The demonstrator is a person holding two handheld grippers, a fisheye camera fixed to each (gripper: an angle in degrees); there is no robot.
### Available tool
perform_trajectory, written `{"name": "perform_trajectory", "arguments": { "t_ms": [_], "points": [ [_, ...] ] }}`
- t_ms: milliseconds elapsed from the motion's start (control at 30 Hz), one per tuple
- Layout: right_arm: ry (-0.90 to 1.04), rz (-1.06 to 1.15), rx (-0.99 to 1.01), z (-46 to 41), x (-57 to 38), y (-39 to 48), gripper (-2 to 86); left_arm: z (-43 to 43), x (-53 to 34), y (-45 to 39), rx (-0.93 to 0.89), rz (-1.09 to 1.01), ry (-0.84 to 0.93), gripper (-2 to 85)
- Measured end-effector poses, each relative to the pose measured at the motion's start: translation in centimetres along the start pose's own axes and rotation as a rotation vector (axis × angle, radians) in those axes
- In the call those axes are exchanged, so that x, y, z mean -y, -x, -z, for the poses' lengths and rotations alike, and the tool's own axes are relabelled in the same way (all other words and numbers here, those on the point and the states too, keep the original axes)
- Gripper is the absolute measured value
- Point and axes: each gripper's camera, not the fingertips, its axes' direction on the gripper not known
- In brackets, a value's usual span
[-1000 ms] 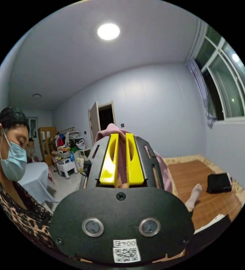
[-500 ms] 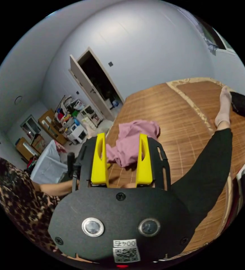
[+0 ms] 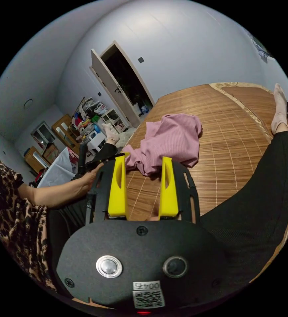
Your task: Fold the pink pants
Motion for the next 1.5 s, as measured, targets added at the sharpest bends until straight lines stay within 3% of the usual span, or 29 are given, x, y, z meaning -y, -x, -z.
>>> {"name": "perform_trajectory", "arguments": {
  "t_ms": [100,167,267,433,600,800,933,1067,1167,1233,1500],
  "points": [
    [0.013,-0.017,0.028,-0.9,0.5,-1.5,14.7,0.1,-0.1,0.0,-0.010,0.035,0.030,5.0],
    [0.021,-0.027,0.052,-1.4,0.7,-2.4,14.7,1.2,-0.1,-0.5,-0.048,0.030,0.007,3.2],
    [0.001,-0.045,0.104,-1.7,1.1,-3.9,15.4,3.8,-0.1,-2.2,-0.212,-0.052,-0.061,2.1],
    [-0.018,-0.117,0.336,-2.5,1.7,-7.6,19.1,7.9,-0.5,-9.2,-0.711,-0.306,-0.047,1.5],
    [-0.066,-0.258,0.578,-3.4,1.9,-12.2,20.8,7.9,-3.9,-17.3,-0.884,-0.523,0.079,1.6],
    [-0.022,-0.284,0.503,-5.4,3.1,-13.4,19.2,5.6,-6.7,-22.5,-0.773,-0.716,0.260,3.7],
    [0.041,-0.284,0.367,-7.7,4.7,-13.2,20.0,5.7,-5.9,-22.6,-0.945,-0.691,0.334,8.1],
    [0.126,-0.264,0.255,-10.2,6.0,-12.5,20.9,8.5,-2.5,-19.8,-0.799,-0.662,0.177,12.1],
    [0.193,-0.223,0.143,-12.4,7.2,-11.5,22.5,8.6,-0.3,-15.5,-0.489,-0.530,0.082,16.4],
    [0.248,-0.214,0.059,-14.2,8.0,-11.1,23.8,7.0,1.2,-13.6,-0.215,-0.492,0.144,19.8],
    [0.491,-0.279,-0.121,-20.0,10.3,-12.3,24.1,1.0,4.6,-13.0,-0.162,-0.445,0.364,23.3]
  ]
}}
